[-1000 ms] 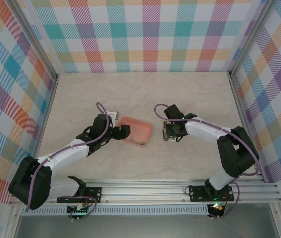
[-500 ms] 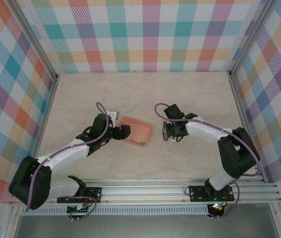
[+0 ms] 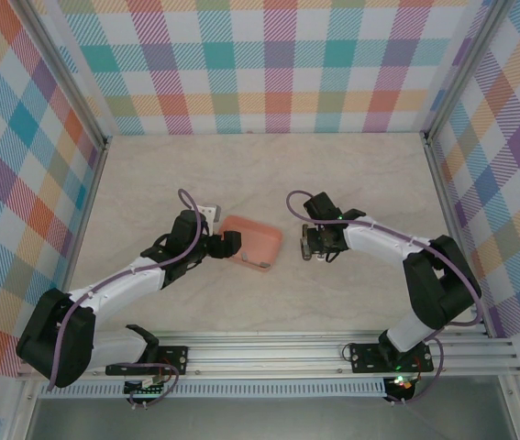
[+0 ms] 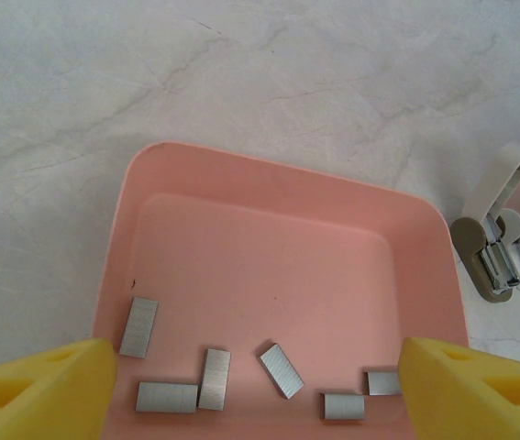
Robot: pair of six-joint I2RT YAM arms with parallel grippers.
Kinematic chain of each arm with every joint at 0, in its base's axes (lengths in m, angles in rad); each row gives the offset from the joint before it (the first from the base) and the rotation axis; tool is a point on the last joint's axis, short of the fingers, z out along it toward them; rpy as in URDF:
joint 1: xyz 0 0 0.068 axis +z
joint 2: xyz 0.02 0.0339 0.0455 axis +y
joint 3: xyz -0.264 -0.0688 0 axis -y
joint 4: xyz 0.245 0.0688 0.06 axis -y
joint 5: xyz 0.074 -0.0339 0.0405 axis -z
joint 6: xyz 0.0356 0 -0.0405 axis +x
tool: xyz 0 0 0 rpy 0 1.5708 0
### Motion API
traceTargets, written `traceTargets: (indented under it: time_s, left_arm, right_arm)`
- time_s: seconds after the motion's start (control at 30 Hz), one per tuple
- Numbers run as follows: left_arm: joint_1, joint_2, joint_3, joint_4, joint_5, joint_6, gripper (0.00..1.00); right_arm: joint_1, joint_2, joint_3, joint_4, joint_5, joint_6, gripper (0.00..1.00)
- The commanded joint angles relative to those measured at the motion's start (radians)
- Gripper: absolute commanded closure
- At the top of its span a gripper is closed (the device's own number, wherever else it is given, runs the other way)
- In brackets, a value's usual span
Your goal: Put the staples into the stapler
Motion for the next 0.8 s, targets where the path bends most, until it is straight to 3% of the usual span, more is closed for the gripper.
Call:
traceTargets:
  time_s: [0.0,0.77]
  left_arm:
    - [-0.011,-0.007,0.019,0.009,-0.012,0.019,0.2]
    - [-0.011,0.005,0.021,0.016,-0.006,0.019,0.2]
  right_arm:
    - [-0.005,0.015,0.007,-0.005,-0.014,0.012,0.82]
    - [-0.004,0.017,0.003,-0.021,0.016,0.017,0.82]
